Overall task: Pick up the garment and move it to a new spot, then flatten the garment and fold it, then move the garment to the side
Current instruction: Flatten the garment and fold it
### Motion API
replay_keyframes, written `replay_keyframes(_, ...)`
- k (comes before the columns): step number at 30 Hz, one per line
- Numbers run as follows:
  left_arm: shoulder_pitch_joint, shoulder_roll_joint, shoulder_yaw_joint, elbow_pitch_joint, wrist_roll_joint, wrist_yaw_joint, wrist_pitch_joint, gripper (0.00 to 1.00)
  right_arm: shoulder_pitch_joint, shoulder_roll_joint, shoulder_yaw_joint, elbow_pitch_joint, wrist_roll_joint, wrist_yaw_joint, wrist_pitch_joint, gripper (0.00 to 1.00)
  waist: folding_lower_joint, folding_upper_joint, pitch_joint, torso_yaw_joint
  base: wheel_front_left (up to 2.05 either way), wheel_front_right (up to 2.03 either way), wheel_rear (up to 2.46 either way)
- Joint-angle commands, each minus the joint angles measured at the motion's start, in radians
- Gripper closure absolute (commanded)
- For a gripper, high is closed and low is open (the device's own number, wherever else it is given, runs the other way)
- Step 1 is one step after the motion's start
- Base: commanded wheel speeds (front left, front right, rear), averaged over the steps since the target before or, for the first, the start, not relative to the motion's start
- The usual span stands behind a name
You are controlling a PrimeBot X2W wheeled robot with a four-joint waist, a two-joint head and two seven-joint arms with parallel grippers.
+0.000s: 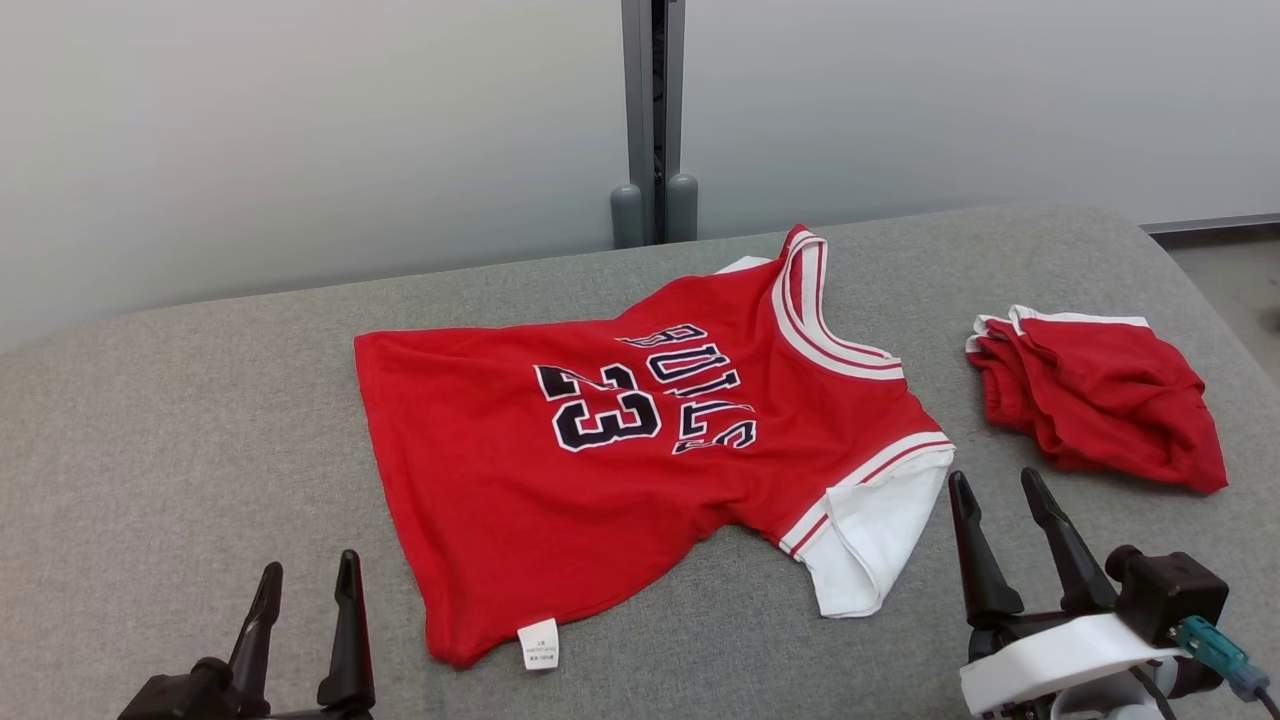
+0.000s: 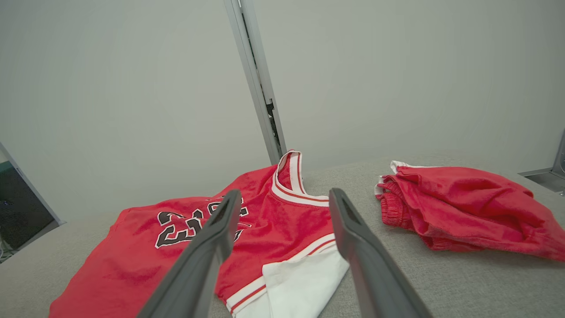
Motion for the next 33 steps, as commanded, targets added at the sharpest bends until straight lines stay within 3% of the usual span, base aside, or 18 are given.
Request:
replay_keyframes(1,-0.02,0.001,0.006,0.007,0.009,-0.008,0.0,0.0,-0.011,-0.006,0.003,0.001,-0.004,0.0,0.006,0.0,0.0,-0.0001,0.001,0.0,0.0,0.0,0.0)
replay_keyframes(8,-0.024,0.001,-0.025,0.059,-0.03,-0.028,0.087,0.0,-0.044,-0.022,0.021,0.028,-0.021,0.0,0.077,0.0,0.0,-0.0001,0.009,-0.002,0.0,0.0,0.0)
replay_keyframes(18,-0.084,0.028,-0.075,0.085,-0.064,-0.073,0.243,0.0,-0.221,-0.046,0.081,0.192,-0.008,0.0,0.252,0.0,0.0,-0.0001,0.08,0.02,0.0,0.0,0.0)
replay_keyframes(26,-0.13,0.031,-0.089,0.117,-0.074,-0.098,0.243,0.0,-0.313,-0.017,0.073,0.369,-0.045,0.0,0.348,0.0,0.0,-0.0001,0.12,0.061,0.0,0.0,0.0)
replay_keyframes(33,-0.15,0.035,-0.096,0.147,-0.076,-0.107,0.228,0.0,-0.364,-0.006,0.043,0.493,-0.059,0.0,0.349,0.0,0.0,-0.0001,0.125,0.095,0.0,0.0,0.0)
